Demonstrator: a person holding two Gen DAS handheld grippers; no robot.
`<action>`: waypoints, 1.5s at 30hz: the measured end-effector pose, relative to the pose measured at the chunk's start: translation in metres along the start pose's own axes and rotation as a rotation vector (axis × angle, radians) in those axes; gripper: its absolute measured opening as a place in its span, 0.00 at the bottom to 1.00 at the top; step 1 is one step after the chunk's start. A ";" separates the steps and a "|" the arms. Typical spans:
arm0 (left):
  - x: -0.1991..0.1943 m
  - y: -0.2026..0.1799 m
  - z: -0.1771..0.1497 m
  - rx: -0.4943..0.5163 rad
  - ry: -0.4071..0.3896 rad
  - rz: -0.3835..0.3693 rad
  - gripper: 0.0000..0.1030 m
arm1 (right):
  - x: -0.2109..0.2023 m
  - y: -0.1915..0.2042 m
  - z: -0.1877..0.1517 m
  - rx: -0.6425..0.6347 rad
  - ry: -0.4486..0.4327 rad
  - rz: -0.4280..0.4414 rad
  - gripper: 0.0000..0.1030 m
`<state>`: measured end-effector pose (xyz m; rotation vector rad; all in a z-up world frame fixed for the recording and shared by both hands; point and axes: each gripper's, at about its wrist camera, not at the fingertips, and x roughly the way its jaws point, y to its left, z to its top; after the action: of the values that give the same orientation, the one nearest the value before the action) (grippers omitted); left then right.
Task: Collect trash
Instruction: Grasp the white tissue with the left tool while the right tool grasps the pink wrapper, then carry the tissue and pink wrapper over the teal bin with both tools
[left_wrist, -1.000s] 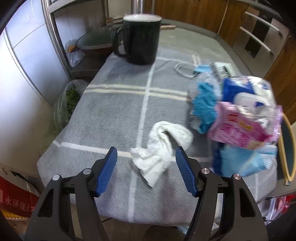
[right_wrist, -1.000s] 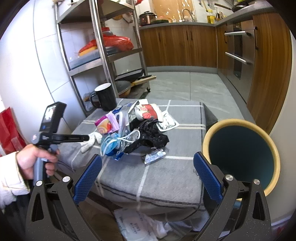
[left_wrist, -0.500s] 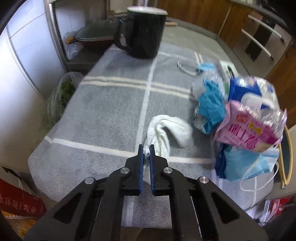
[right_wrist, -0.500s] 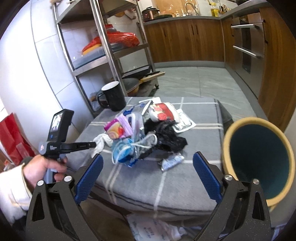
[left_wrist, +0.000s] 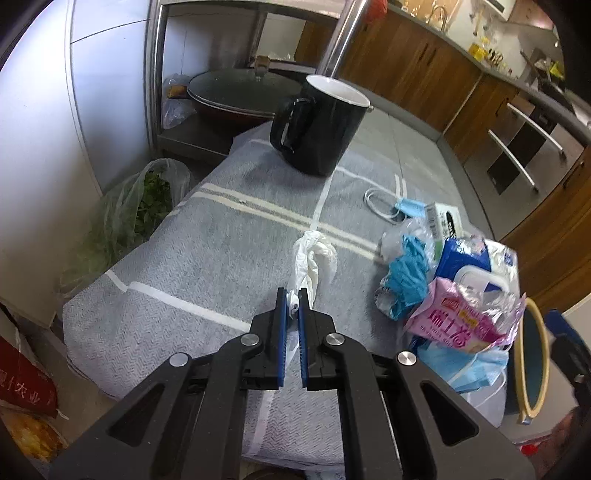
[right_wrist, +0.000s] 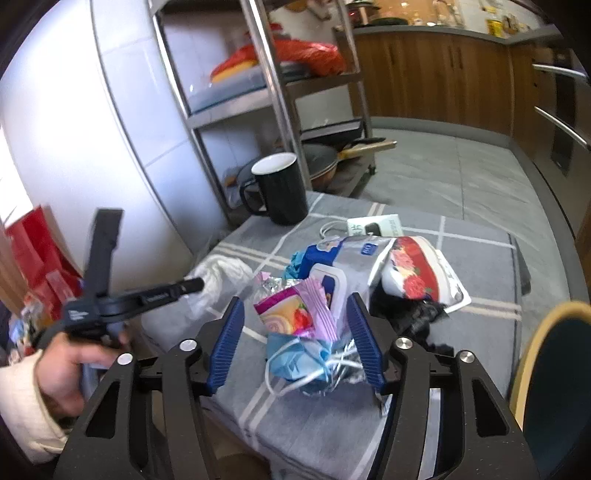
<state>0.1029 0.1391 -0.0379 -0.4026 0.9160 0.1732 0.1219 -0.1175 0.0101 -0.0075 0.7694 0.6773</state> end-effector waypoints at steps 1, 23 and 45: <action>-0.001 0.001 0.000 -0.004 -0.005 -0.007 0.05 | 0.005 0.001 0.001 -0.014 0.015 -0.001 0.53; -0.013 -0.001 0.004 -0.024 -0.069 -0.067 0.05 | 0.019 0.000 0.006 -0.048 0.037 0.009 0.01; -0.079 -0.069 0.007 0.105 -0.270 -0.241 0.05 | -0.088 -0.028 0.010 0.040 -0.191 -0.049 0.01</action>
<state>0.0821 0.0808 0.0478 -0.3776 0.6018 -0.0411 0.0984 -0.1873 0.0674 0.0739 0.5974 0.6059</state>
